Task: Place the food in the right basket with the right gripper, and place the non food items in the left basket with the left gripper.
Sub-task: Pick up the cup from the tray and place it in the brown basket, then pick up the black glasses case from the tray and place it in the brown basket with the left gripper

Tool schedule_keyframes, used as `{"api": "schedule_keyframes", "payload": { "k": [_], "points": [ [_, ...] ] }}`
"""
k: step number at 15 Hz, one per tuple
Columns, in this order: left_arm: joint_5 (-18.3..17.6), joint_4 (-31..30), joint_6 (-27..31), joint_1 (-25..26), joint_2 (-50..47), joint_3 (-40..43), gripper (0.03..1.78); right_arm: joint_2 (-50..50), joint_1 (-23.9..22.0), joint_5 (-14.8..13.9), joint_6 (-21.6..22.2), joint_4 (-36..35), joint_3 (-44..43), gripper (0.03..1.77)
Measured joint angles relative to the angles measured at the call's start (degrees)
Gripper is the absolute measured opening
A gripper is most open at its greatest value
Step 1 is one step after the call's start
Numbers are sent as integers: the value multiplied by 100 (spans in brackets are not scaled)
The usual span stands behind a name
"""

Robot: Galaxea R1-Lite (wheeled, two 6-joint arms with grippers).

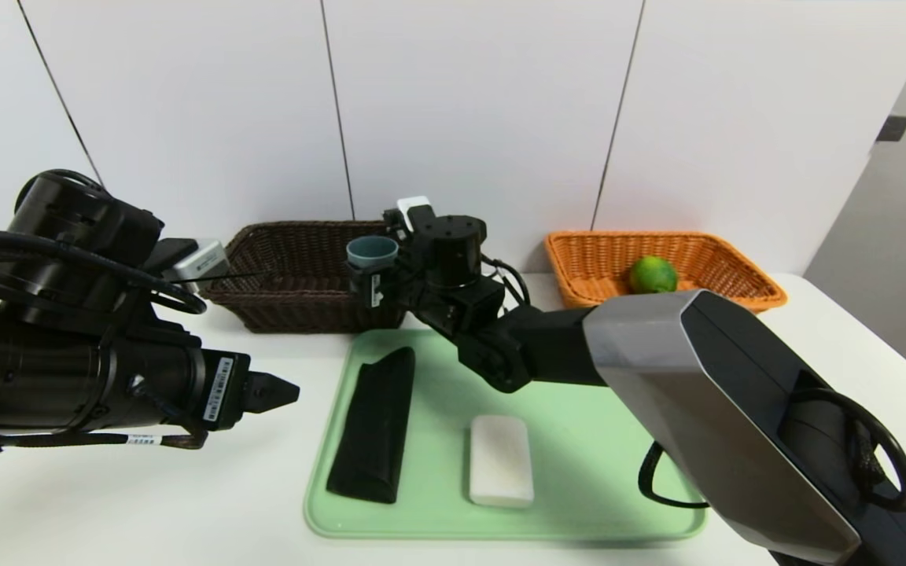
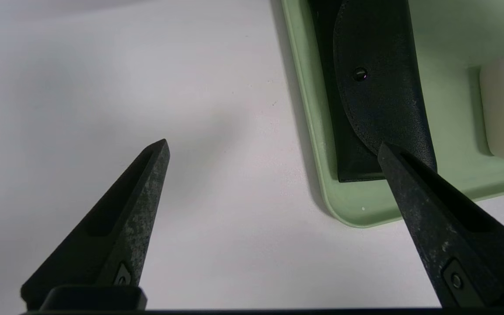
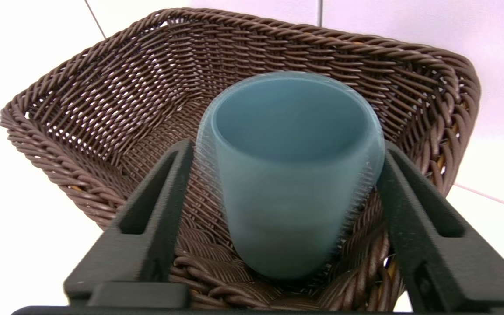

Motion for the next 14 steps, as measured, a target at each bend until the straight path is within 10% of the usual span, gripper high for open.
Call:
{"api": "schedule_keyframes", "payload": {
  "k": [14],
  "points": [
    [759,-597,-52,-2,-176,-66,169,-1075,-32,-245,-585,95,22,166]
  ]
}}
